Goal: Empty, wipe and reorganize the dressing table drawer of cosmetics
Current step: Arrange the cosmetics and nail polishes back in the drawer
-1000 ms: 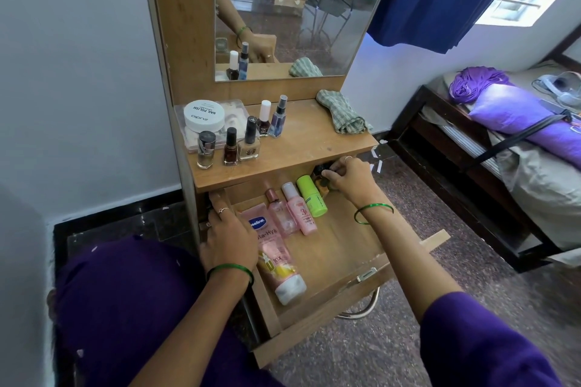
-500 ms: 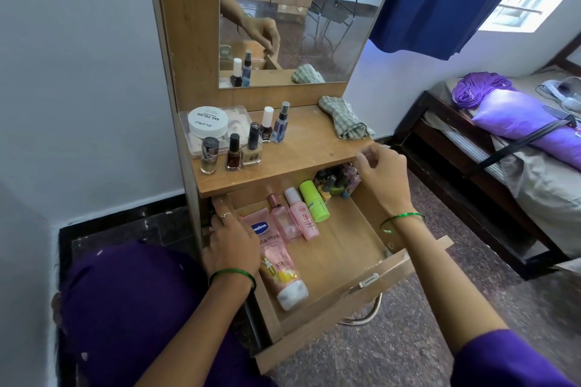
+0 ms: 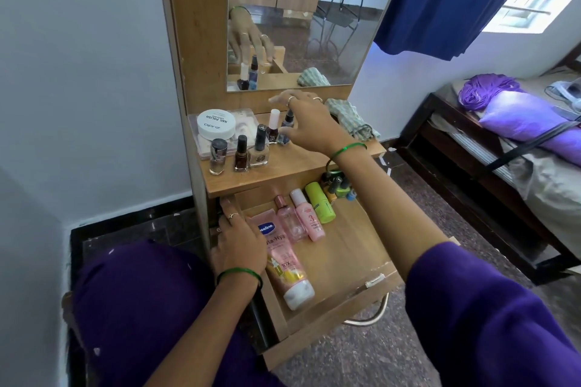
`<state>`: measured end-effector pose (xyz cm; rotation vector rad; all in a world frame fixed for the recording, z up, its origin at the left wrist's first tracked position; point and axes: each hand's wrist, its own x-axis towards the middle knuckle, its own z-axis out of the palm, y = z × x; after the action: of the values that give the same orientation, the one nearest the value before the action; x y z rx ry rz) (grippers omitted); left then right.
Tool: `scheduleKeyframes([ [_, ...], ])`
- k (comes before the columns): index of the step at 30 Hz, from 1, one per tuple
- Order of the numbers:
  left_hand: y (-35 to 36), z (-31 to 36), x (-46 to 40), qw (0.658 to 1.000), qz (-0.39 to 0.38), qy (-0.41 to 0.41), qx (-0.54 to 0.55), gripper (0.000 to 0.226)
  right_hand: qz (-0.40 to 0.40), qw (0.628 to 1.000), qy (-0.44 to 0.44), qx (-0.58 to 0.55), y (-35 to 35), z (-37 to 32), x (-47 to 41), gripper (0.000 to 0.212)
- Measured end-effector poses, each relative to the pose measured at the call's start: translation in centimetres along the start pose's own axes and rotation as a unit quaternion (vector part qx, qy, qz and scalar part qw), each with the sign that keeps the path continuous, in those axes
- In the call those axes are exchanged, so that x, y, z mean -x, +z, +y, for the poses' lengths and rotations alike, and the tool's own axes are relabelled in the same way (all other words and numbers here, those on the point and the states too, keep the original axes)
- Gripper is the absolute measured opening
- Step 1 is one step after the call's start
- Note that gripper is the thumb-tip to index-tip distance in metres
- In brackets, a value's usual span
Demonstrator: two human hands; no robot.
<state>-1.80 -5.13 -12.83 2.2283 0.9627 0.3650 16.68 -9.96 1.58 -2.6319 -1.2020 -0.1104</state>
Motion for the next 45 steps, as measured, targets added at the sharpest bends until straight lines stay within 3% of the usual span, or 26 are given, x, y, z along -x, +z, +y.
scheduleKeyframes([
  [3,-0.1,0.0,0.0,1.000,-0.002,-0.003,0.000,0.045,-0.009,1.000,0.002,0.007,-0.9,-0.8,0.1,0.043],
  [7,-0.1,0.0,0.0,1.000,0.005,0.000,-0.007,0.050,0.061,0.996,-0.063,-0.029,-2.2,-3.3,1.8,0.045],
  [9,-0.2,0.1,0.0,1.000,0.005,-0.002,-0.008,0.051,0.031,0.995,-0.083,-0.046,-2.5,-4.4,2.5,0.042],
  [12,-0.2,0.0,0.1,1.000,0.008,-0.003,-0.003,0.053,-0.035,0.998,-0.045,-0.037,-2.5,-5.2,3.1,0.030],
  [20,-0.2,-0.1,-0.2,1.000,-0.002,0.000,-0.001,0.044,0.027,0.992,0.017,-0.122,-5.4,-0.7,6.3,0.011],
  [24,-0.4,-0.4,-0.3,1.000,0.003,0.001,-0.007,0.043,0.012,0.990,0.081,-0.116,-7.7,3.6,10.1,0.013],
  [29,-0.8,-1.1,-0.5,1.000,0.010,-0.003,-0.007,0.052,-0.048,0.987,0.144,-0.060,-3.9,7.3,11.7,0.015],
  [31,0.4,1.1,0.4,1.000,-0.008,0.017,-0.011,0.052,-0.033,0.984,0.172,-0.037,-2.8,10.2,14.0,0.016],
  [35,0.1,0.5,0.3,1.000,-0.007,0.004,-0.004,0.050,-0.049,0.983,0.178,-0.008,1.4,11.2,14.1,0.014],
  [45,-0.2,0.0,0.0,1.000,-0.011,-0.004,0.001,0.046,-0.054,0.988,0.142,0.001,4.7,11.0,12.3,0.037],
])
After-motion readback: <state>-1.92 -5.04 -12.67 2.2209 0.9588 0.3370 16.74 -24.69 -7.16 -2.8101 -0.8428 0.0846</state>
